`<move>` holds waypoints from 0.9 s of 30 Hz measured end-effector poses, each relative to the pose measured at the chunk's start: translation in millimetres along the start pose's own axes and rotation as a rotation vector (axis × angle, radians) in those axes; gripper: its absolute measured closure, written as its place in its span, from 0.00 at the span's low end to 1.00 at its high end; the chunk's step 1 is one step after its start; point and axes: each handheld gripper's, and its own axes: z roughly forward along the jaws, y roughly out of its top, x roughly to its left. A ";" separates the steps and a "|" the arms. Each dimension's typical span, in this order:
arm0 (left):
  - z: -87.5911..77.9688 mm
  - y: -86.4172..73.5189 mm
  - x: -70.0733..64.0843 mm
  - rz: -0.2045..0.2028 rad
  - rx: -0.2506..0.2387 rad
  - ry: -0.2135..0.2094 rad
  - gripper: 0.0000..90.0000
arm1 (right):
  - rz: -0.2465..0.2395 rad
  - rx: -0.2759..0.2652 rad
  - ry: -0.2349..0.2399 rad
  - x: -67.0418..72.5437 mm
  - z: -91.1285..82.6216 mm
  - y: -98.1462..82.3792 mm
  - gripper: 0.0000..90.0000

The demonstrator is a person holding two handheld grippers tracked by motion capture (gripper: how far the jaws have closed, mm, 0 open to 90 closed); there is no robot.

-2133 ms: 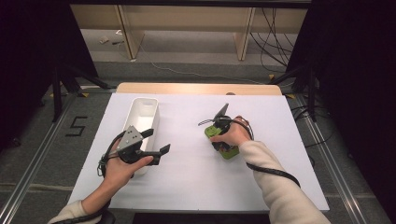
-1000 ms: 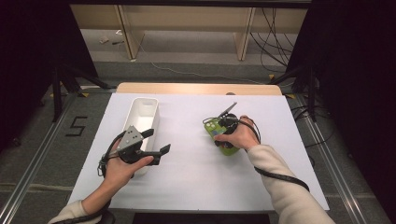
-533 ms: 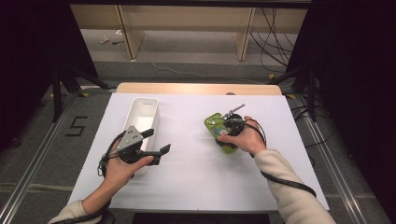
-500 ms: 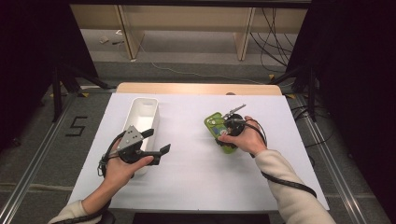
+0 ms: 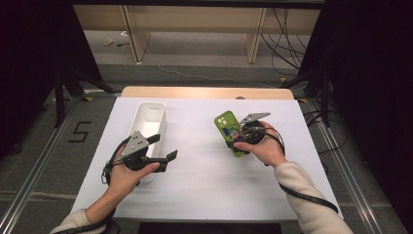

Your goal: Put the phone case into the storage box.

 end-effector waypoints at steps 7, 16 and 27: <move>0.3 0.3 0.1 -0.003 -0.002 -0.001 0.17 | -0.006 -0.074 0.013 3.9 -7.4 -4.0 0.18; 3.7 8.3 1.1 -0.010 -0.023 0.002 0.17 | -0.009 -0.144 0.009 13.5 -11.6 -11.5 0.18; 21.0 24.7 -0.7 -0.017 -0.041 -0.013 0.17 | -0.012 -0.244 0.027 22.4 -21.1 -20.2 0.18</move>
